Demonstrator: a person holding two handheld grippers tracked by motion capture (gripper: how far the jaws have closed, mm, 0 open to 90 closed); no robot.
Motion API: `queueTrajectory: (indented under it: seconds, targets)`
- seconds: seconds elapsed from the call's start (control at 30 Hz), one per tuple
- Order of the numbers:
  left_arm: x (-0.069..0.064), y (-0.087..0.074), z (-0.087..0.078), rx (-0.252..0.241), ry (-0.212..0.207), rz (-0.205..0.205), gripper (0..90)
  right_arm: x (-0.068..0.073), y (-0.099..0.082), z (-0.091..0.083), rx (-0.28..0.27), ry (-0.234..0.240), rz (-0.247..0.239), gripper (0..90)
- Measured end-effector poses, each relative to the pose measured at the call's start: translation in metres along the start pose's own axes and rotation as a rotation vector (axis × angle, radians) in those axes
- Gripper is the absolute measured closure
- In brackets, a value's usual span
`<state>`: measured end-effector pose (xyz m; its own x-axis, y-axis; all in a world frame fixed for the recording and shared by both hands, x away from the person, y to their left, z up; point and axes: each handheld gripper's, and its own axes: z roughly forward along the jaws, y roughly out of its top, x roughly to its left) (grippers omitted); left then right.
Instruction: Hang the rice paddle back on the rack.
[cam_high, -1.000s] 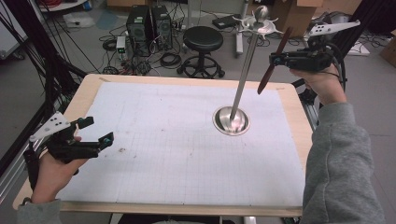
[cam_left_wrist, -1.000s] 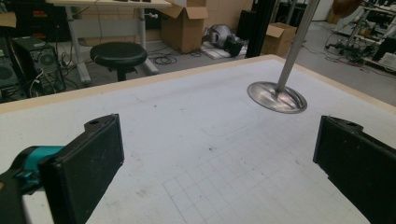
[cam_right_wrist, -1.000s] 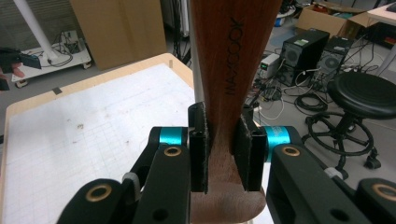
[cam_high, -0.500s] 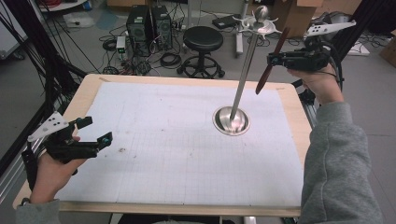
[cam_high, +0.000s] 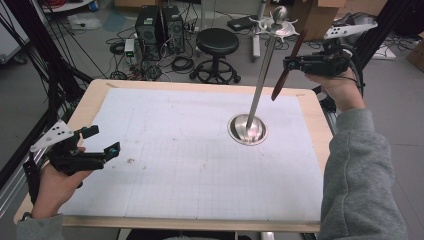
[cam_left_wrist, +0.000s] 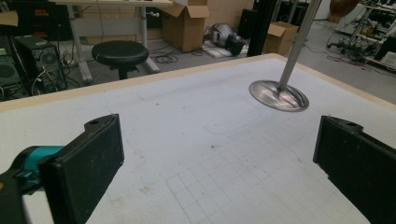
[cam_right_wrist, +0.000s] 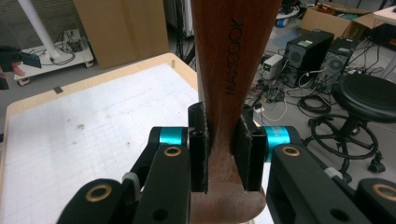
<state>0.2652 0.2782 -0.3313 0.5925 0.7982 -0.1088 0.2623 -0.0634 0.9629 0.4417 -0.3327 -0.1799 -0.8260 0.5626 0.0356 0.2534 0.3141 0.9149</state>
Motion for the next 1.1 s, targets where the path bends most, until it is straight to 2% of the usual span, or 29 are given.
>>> queueTrajectory:
  seconds: [0.67, 0.97, 1.1]
  targets:
    - [0.001, 0.000, -0.002, -0.001, 0.003, -0.003, 2.3, 0.000, 0.001, 0.006, -0.007, -0.003, -0.009, 77.4]
    - [0.001, 0.000, -0.002, 0.000, 0.003, -0.001, 2.2, 0.001, -0.002, 0.011, -0.006, 0.006, 0.005, 77.3]
    - [0.001, 0.000, -0.002, 0.000, 0.004, -0.003, 2.2, 0.001, -0.001, 0.012, -0.010, -0.006, -0.002, 77.2]
